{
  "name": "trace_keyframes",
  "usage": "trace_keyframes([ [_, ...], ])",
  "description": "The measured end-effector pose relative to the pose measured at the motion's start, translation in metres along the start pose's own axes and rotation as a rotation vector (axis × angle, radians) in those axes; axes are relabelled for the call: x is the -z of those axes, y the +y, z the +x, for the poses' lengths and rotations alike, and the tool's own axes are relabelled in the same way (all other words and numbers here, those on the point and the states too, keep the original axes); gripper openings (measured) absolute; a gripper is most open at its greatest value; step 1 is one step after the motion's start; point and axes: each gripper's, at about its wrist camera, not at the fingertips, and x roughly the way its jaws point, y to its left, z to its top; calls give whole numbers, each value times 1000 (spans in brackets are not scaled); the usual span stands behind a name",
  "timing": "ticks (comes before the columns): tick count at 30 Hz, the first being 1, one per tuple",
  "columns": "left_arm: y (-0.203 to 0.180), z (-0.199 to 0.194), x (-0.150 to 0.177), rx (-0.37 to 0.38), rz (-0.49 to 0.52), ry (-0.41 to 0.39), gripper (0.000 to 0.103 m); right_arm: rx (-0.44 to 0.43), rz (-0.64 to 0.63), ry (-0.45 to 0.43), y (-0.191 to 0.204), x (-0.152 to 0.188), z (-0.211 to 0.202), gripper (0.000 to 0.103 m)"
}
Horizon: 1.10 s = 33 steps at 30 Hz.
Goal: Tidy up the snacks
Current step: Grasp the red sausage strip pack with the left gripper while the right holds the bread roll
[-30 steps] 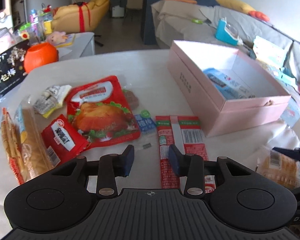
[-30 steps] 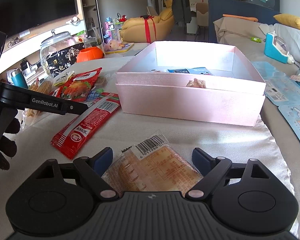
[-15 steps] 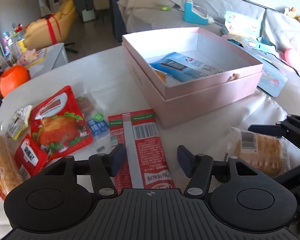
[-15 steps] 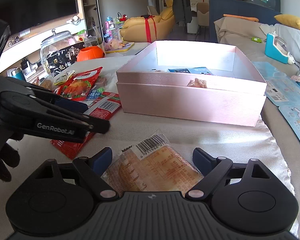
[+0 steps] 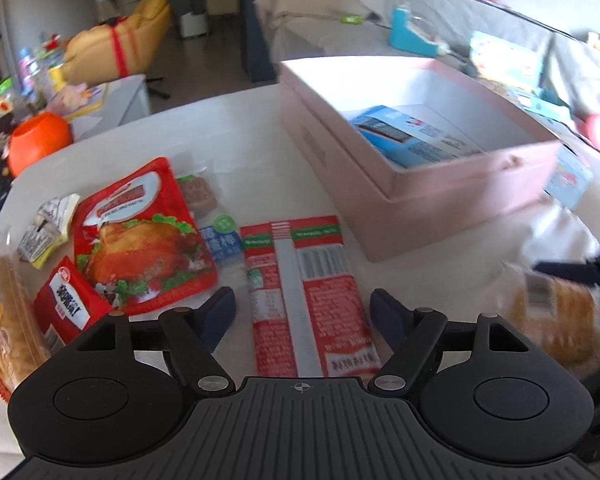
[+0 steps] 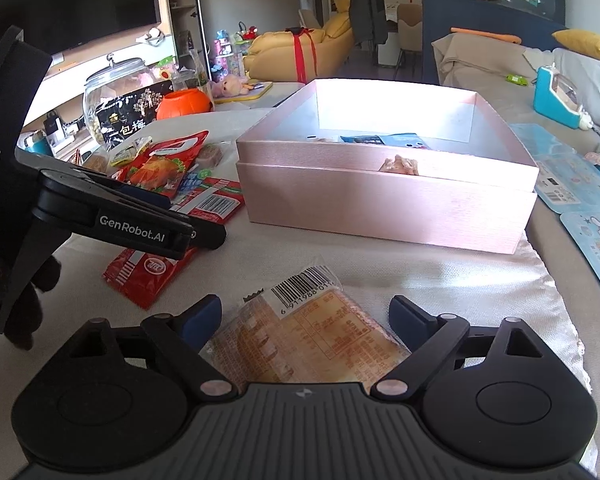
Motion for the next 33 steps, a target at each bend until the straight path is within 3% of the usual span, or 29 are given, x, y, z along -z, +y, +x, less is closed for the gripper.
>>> trace_keyframes([
  [1, 0, -2, 3, 10, 5, -7, 77, -4, -5, 4, -1, -1, 1, 95],
  [4, 0, -15, 14, 30, -9, -21, 57, -23, -30, 25, -1, -2, 2, 100],
  [5, -1, -21, 19, 35, -22, -18, 56, -36, -47, 39, -1, -2, 3, 103],
  [12, -23, -48, 46, 65, 44, 10, 57, -119, -130, 85, -3, 0, -6, 101],
  [18, -25, -46, 44, 63, 13, 27, 64, -62, -120, 87, -13, 1, -13, 98],
  [22, -28, -45, 46, 50, 23, 23, 64, -86, -78, 112, -22, -2, -20, 96],
  [26, -29, -45, 46, 49, 21, 20, 65, -186, 41, 84, -35, -7, -39, 96],
  [33, -30, -46, 47, 42, 16, 10, 65, -108, 4, 133, -36, 6, -36, 96],
])
